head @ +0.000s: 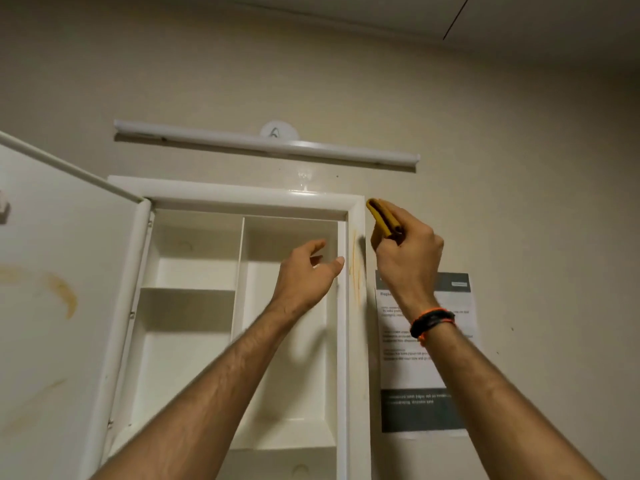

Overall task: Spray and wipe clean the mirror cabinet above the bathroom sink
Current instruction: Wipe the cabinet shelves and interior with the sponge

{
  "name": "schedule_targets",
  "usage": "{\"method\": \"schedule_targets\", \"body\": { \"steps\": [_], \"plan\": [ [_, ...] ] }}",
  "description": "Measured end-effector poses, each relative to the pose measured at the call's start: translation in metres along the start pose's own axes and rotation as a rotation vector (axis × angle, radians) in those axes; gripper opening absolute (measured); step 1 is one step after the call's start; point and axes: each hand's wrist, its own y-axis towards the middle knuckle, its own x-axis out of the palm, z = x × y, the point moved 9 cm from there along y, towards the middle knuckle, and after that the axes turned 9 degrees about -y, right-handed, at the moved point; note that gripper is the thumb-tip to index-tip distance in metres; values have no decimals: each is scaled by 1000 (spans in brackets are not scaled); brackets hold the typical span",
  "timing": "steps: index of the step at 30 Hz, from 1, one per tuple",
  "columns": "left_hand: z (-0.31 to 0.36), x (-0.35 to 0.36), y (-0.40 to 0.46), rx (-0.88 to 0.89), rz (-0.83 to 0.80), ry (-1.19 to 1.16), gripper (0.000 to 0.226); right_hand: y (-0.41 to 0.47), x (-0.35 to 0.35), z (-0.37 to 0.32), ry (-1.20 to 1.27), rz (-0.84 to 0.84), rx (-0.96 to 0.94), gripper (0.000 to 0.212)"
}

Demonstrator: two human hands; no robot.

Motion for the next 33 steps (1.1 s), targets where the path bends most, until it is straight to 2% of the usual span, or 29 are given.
{"method": "schedule_targets", "body": {
  "steps": [4,8,12,23,33],
  "plan": [
    [4,15,4,-6,-78,-141,35,23,10,-24,-153,36,-229,49],
    [2,18,5,-18,-76,-327,59,25,45,-30,-315,-139,-378,47],
    [-1,17,5,-54,-94,-407,66,12,65,-15,-309,-261,-359,62],
    [-15,19,2,-84,-110,-482,68,3,80,-11,-358,-299,-385,63],
    [-45,26,-37,-99,-85,-590,76,-112,59,24,-293,-354,-409,63]
  ]
}}
